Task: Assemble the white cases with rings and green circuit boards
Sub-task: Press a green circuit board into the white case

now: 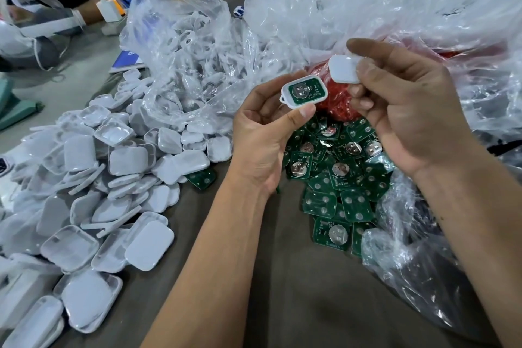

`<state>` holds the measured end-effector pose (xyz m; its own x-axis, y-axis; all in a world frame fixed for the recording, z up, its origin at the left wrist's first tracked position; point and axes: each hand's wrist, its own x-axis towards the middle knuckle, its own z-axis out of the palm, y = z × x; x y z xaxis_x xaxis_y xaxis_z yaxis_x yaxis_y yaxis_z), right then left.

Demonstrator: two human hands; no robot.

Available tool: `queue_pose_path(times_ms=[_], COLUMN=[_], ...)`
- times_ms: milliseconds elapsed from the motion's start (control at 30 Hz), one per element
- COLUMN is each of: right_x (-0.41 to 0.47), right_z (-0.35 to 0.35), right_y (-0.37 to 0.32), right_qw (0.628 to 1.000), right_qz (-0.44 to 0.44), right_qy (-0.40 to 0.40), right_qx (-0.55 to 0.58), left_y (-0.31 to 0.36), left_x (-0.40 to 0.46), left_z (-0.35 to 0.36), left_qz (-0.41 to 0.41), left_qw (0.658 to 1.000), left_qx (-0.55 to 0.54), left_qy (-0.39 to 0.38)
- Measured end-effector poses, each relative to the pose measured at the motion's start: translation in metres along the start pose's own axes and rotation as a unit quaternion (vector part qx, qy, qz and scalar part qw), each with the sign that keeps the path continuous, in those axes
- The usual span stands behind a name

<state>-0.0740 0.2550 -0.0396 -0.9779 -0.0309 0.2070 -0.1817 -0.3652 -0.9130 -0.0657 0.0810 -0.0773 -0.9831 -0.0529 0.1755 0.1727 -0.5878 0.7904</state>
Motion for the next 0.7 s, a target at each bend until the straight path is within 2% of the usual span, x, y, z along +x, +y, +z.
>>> queue_pose_path(times_ms=[133, 333, 700], right_x=[-0.001, -0.002, -0.003], right_z=[0.002, 0.008, 0.010], right_y=[0.001, 0.010, 0.013], right_qw=[1.000, 0.978, 0.947], right_qz=[-0.025, -0.102, -0.125], right_qy=[0.009, 0.006, 0.023], right_qx=[-0.011, -0.181, -0.294], left_y=[-0.003, -0.008, -0.009], left_x=[-0.001, -0.003, -0.004], left_z=[0.001, 0.004, 0.008], left_qz=[0.022, 0.041, 0.047], left_qw=[0.998, 0.991, 0.990], left_qx=[0.055, 0.127, 0.132], left_qy=[-0.006, 0.019, 0.023])
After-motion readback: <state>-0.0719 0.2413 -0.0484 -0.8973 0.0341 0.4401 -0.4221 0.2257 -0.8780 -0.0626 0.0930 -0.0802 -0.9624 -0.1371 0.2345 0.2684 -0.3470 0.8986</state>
